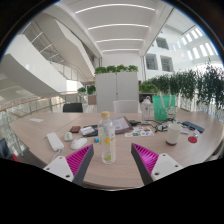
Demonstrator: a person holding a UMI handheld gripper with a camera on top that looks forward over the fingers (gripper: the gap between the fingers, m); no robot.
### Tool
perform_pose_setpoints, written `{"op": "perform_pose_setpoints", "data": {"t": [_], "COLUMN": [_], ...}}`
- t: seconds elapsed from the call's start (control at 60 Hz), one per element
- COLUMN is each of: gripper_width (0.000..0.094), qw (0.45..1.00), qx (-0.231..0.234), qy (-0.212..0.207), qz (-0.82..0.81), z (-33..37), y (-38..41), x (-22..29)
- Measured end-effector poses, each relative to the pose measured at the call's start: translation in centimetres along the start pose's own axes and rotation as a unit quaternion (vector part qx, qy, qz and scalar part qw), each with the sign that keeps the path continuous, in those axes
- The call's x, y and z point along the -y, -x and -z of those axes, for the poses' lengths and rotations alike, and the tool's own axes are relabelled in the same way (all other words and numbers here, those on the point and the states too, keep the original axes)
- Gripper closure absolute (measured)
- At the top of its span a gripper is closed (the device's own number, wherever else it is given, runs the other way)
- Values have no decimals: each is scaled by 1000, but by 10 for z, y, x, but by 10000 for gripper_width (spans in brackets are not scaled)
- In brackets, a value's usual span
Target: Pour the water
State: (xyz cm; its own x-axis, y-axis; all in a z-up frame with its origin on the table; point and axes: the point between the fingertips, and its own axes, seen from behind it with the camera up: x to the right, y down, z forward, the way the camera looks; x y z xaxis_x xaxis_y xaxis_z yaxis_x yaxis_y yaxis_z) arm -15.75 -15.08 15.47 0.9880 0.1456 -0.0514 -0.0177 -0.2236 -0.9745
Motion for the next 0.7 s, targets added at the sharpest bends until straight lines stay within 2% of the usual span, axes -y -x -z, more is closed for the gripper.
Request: {"op": "perform_pose_setpoints", "data": {"t": [0.083,0.25,0.283,0.333,0.483,0.567,0.7], "gripper_width": [100,108,167,371,412,444,566], "qw": [1000,999,999,999,998,998,999], "qx": [4,-21,-13,1,8,14,18], "qy": [-8,-25,-30,-25,-54,-48,-33], "qz": [7,31,32,36,42,41,23], "z": [-56,-144,-160,-178,-194,-202,-204], "y": [11,8,9,15,22,27,24], "x": [-14,-17,-16,-20,-16,-16,-16]}}
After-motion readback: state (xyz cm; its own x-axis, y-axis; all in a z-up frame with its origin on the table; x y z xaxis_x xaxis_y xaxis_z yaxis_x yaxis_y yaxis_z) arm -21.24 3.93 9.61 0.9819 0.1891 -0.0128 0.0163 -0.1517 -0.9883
